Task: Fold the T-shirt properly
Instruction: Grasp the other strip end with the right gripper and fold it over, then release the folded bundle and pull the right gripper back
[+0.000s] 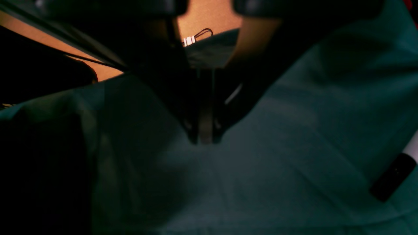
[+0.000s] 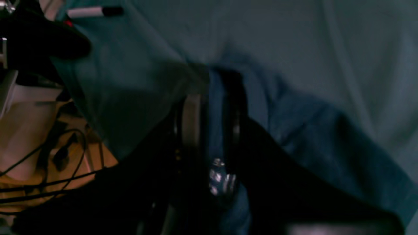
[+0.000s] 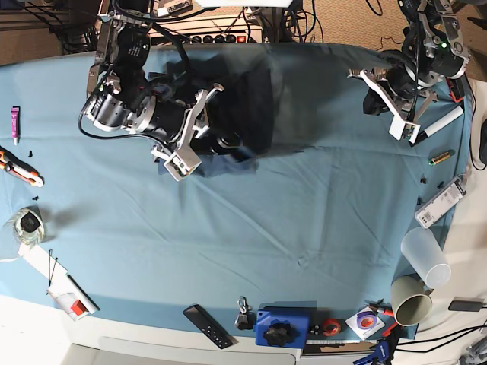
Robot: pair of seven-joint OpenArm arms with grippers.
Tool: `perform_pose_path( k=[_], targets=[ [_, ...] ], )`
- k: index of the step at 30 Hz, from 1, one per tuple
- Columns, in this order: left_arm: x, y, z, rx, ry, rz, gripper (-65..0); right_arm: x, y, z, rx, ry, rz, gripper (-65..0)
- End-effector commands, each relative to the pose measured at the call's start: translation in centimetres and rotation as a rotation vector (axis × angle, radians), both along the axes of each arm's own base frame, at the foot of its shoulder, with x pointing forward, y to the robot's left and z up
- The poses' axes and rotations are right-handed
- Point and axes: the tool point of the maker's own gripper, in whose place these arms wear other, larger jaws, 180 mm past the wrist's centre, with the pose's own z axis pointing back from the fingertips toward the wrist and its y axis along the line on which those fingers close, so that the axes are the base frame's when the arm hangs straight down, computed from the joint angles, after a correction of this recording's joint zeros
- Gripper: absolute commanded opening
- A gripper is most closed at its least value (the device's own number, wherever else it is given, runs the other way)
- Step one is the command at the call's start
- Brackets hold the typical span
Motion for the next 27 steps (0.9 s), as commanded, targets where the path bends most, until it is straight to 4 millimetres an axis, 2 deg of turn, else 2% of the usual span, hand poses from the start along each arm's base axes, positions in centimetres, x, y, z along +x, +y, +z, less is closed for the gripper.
perform_pose_path(
  k=[1,8,13,15,18,23,27],
  targets=[
    [0.3,-0.1,0.7,-0.002,-0.033,-0.005,-65.0,0.4,0.4,1.3,0.035,-0.042,0.004,-52.7],
    [0.1,-0.1,0.6,-0.002,-0.029,-0.005,-65.0,0.9,0.2,2.1,0.067,-0.062,-0.006,-52.8],
    [0.1,-0.1,0.6,-0.002,-0.029,-0.005,-65.0,2.0,-3.5,2.4,0.061,-0.077,-0.131,-53.8],
    [0.1,-0.1,0.6,-0.002,-0.029,-0.005,-65.0,1.8,-5.3,1.9,0.043,-0.061,-0.191,-58.5],
    [0.1,-0.1,0.6,-0.003,-0.030,-0.005,-65.0,0.4,-7.7,0.4,0.007,-0.004,-0.254,-60.1],
    [0.2,-0.1,0.7,-0.004,-0.037,-0.003,-65.0,-2.4,-9.1,-2.1,-0.058,0.090,-0.267,-60.1],
    [0.2,-0.1,0.7,-0.004,-0.037,-0.003,-65.0,-3.5,-10.4,-4.1,-0.136,0.154,-0.303,-60.1]
  ],
)
